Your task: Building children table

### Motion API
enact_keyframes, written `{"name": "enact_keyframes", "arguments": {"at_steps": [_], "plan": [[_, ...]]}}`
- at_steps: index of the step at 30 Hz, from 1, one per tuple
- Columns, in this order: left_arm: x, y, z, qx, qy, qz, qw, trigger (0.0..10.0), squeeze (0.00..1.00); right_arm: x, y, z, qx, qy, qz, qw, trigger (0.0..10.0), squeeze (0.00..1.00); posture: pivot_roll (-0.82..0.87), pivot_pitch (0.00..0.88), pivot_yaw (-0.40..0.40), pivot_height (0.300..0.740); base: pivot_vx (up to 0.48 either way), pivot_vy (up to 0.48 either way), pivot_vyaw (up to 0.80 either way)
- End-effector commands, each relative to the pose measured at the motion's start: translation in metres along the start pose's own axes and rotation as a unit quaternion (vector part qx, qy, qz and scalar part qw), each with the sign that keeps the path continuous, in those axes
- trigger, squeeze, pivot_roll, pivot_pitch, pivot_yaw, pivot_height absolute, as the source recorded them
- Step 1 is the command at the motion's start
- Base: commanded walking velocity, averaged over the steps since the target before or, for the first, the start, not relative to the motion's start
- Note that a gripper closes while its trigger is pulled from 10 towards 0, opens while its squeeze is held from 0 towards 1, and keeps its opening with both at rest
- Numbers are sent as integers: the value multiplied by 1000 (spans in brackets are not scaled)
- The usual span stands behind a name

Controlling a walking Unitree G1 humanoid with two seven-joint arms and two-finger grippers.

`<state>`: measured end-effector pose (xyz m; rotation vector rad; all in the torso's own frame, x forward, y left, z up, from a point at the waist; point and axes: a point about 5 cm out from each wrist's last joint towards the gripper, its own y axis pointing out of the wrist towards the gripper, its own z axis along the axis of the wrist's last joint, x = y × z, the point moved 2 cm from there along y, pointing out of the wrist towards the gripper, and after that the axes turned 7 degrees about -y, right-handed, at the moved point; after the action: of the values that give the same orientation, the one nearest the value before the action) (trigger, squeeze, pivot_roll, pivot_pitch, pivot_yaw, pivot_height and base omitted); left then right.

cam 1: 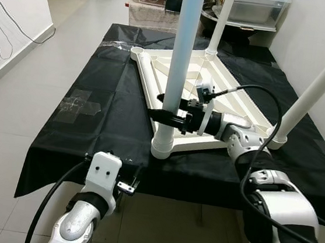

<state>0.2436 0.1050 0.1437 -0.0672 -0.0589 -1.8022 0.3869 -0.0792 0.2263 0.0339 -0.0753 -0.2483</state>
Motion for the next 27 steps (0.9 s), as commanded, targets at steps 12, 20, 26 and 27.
{"name": "enact_keyframes", "arguments": {"at_steps": [12, 20, 26, 27], "plan": [[4, -6, -8, -8, 0, -4, 1000, 10000, 0, 2, 12, -2, 42, -28, -80, 996, 0, 0, 117, 27, -80, 740, 0, 0, 0], [3, -3, -12, -11, 4, -11, 1000, 10000, 0, 29, -26, -34, -8, -55, -388, 920, 0, 0, 103, 13, -67, 740, 0, 0, 0], [4, -3, -14, -16, 0, -12, 1000, 10000, 0, 33, -73, -55, -56, -41, -641, 765, 0, 0, 102, 13, -59, 740, 0, 0, 0], [6, -5, -16, -18, -3, -13, 1000, 10000, 0, 25, -78, -58, -57, -28, -689, 722, 0, 0, 104, 13, -62, 740, 0, 0, 0]]}}
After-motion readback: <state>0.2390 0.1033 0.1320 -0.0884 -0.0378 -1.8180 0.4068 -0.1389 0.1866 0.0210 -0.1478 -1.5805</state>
